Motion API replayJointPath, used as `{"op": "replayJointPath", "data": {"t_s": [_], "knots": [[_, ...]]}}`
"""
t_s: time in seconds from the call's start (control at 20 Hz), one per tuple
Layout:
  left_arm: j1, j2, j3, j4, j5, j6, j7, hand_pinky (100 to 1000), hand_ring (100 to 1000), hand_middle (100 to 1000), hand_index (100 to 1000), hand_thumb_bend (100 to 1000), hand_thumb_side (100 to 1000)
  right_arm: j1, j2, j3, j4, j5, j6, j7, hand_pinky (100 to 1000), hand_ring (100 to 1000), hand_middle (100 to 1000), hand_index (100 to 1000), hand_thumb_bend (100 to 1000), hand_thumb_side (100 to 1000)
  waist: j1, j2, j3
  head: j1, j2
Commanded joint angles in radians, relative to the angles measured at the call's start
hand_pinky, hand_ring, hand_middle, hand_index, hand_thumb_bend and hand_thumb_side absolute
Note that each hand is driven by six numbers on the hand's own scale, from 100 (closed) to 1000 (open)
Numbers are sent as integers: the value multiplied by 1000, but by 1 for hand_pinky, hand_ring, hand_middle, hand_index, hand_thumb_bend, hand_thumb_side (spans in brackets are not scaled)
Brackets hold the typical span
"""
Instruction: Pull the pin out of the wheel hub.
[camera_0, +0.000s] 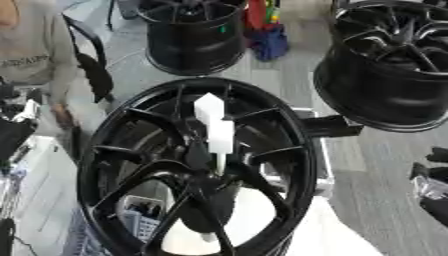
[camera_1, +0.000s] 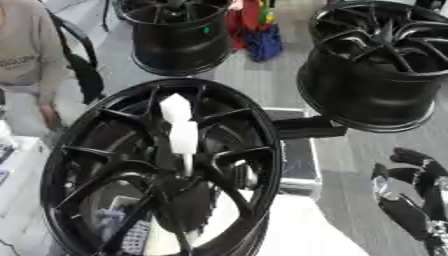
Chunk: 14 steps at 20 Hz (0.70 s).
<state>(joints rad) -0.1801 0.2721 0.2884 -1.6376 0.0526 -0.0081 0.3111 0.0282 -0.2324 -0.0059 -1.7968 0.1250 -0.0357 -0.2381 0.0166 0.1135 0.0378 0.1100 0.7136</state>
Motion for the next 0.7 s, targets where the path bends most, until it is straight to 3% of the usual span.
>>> {"op": "replayJointPath", "data": {"t_s": [0.05, 0.45, 0.7], "knots": [[-8, -10, 13, -22, -6, 7, 2, 582, 545, 600, 703, 403, 217, -4, -7, -4, -16, -5, -1, -2, 727, 593, 650, 742, 215, 100, 0, -11, 2, 2, -14], [-4, -44, 11, -16, -10, 7, -2, 584, 546, 600, 700, 408, 221, -8, -8, -3, -18, -8, -3, -4, 727, 592, 650, 750, 213, 100, 0, -7, 4, 18, -6], [-7, -53, 4, -14, -13, 5, -12, 584, 546, 600, 698, 409, 223, -8, -7, -3, -18, -8, -2, -6, 726, 592, 650, 753, 213, 100, 0, -7, 3, 25, 19]]}}
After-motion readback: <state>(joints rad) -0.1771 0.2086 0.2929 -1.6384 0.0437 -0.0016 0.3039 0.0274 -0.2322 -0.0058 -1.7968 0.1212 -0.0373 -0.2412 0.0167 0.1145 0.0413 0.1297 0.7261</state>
